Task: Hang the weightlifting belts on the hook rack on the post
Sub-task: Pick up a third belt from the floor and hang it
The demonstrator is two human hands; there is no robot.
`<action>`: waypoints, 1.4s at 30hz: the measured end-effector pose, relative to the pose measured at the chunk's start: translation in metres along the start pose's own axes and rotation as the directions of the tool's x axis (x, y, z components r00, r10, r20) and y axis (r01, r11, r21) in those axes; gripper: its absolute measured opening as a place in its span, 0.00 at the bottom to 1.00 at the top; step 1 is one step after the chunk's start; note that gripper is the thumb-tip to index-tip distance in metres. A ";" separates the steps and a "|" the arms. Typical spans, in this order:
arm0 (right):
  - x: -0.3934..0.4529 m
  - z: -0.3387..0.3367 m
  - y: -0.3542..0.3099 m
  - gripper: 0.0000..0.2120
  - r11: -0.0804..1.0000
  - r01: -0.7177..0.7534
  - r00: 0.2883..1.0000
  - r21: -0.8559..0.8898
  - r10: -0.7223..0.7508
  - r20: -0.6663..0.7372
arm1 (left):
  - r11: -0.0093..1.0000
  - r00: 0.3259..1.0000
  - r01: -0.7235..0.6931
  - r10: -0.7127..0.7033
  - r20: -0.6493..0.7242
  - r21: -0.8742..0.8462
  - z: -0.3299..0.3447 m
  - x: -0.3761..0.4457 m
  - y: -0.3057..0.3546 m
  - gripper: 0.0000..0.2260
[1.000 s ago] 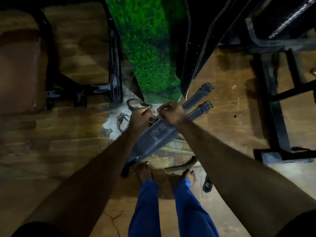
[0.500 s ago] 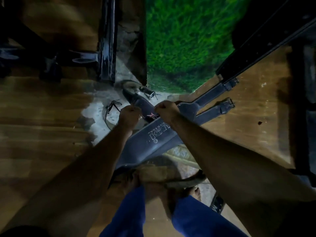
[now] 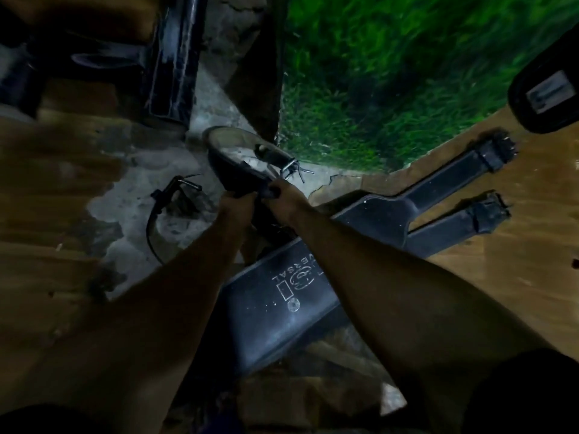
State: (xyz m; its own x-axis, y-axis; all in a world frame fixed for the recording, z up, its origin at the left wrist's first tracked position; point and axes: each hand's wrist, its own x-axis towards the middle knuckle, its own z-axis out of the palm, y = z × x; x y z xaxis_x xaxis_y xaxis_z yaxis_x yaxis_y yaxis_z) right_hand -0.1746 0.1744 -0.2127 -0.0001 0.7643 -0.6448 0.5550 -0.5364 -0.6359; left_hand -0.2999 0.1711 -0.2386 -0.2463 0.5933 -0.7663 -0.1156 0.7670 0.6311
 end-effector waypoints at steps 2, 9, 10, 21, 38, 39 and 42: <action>0.001 0.002 -0.002 0.21 1.000 0.002 0.999 0.000 -0.002 -0.050 | 0.999 0.999 -0.009 0.006 -0.050 -0.046 0.000 0.018 -0.008 0.29; -0.041 -0.011 -0.024 0.21 0.992 0.045 0.994 0.120 -0.032 -0.108 | 0.957 0.994 -0.069 0.042 -0.100 -0.282 -0.019 0.010 -0.009 0.35; -0.055 -0.015 -0.032 0.20 0.992 0.051 0.993 0.116 -0.038 -0.111 | 0.953 0.997 -0.068 0.050 -0.066 -0.294 -0.024 -0.011 0.006 0.35; -0.262 -0.112 -0.165 0.06 0.987 0.102 0.986 0.128 -0.084 -0.143 | 0.981 0.972 -0.137 0.160 0.174 -0.138 -0.054 -0.308 0.189 0.14; -0.498 -0.247 -0.396 0.12 0.767 0.084 0.979 0.637 0.055 -0.195 | 0.864 0.800 -0.502 0.475 0.366 -0.024 -0.119 -0.575 0.377 0.19; -0.510 -0.256 -0.407 0.13 0.758 0.074 0.977 0.648 0.077 -0.201 | 0.850 0.786 -0.527 0.495 0.369 -0.018 -0.119 -0.592 0.389 0.18; -0.553 -0.289 -0.442 0.16 0.675 0.048 0.978 0.736 0.119 -0.174 | 0.813 0.742 -0.581 0.547 0.388 -0.036 -0.125 -0.643 0.427 0.12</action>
State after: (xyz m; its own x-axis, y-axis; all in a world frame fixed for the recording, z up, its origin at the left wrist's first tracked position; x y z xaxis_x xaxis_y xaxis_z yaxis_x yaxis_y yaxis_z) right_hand -0.1796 0.0920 0.5472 0.2106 0.7452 -0.6327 -0.2382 -0.5886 -0.7725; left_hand -0.3109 0.0869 0.5383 0.1270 0.9544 -0.2701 0.0146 0.2705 0.9626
